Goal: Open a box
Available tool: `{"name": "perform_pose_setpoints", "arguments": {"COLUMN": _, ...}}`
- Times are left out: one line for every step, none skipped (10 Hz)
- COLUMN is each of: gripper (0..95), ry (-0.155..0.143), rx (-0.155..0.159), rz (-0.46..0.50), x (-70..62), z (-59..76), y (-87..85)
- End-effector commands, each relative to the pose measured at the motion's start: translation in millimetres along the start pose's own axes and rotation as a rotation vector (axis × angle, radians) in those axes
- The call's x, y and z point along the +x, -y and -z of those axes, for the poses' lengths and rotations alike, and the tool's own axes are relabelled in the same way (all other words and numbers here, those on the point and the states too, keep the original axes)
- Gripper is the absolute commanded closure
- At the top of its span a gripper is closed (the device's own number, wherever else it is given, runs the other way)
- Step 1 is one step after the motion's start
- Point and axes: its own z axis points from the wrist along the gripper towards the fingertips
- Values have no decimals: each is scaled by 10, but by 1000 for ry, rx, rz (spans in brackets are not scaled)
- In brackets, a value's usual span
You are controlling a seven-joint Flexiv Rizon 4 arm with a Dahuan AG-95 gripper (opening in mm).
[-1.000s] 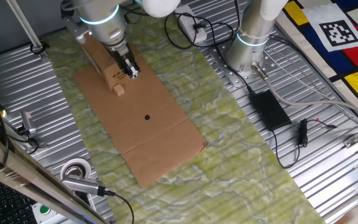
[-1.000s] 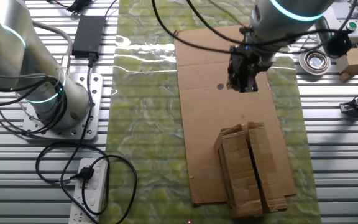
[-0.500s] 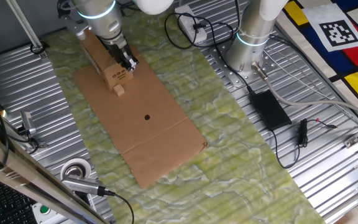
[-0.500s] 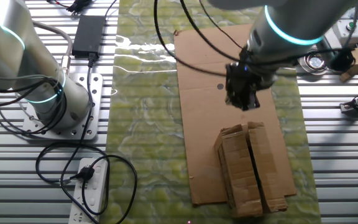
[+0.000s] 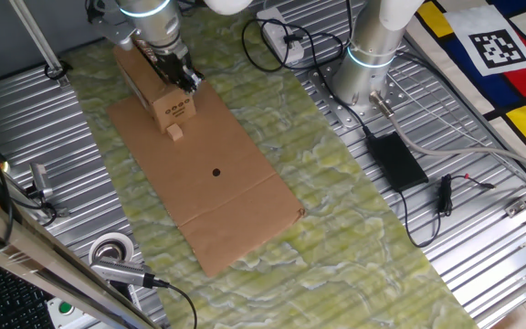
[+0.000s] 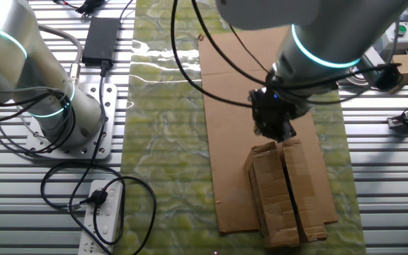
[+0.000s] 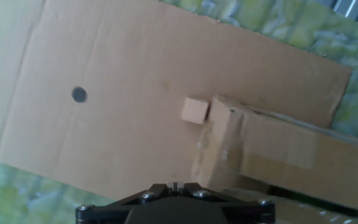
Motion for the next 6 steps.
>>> {"name": "perform_pose_setpoints", "arguments": {"gripper": 950, "ry": 0, "rx": -4, "rz": 36, "x": -35, "z": 37, "y": 177}}
{"name": "perform_pose_setpoints", "arguments": {"gripper": 950, "ry": -1, "rx": -3, "rz": 50, "x": -92, "z": 91, "y": 246}}
{"name": "perform_pose_setpoints", "arguments": {"gripper": 950, "ry": -6, "rx": 2, "rz": 57, "x": -136, "z": 122, "y": 277}}
{"name": "perform_pose_setpoints", "arguments": {"gripper": 950, "ry": -4, "rx": 2, "rz": 60, "x": -163, "z": 121, "y": 300}}
{"name": "perform_pose_setpoints", "arguments": {"gripper": 950, "ry": -2, "rx": 2, "rz": 63, "x": -184, "z": 128, "y": 316}}
{"name": "perform_pose_setpoints", "arguments": {"gripper": 950, "ry": -5, "rx": 5, "rz": 72, "x": -224, "z": 153, "y": 339}}
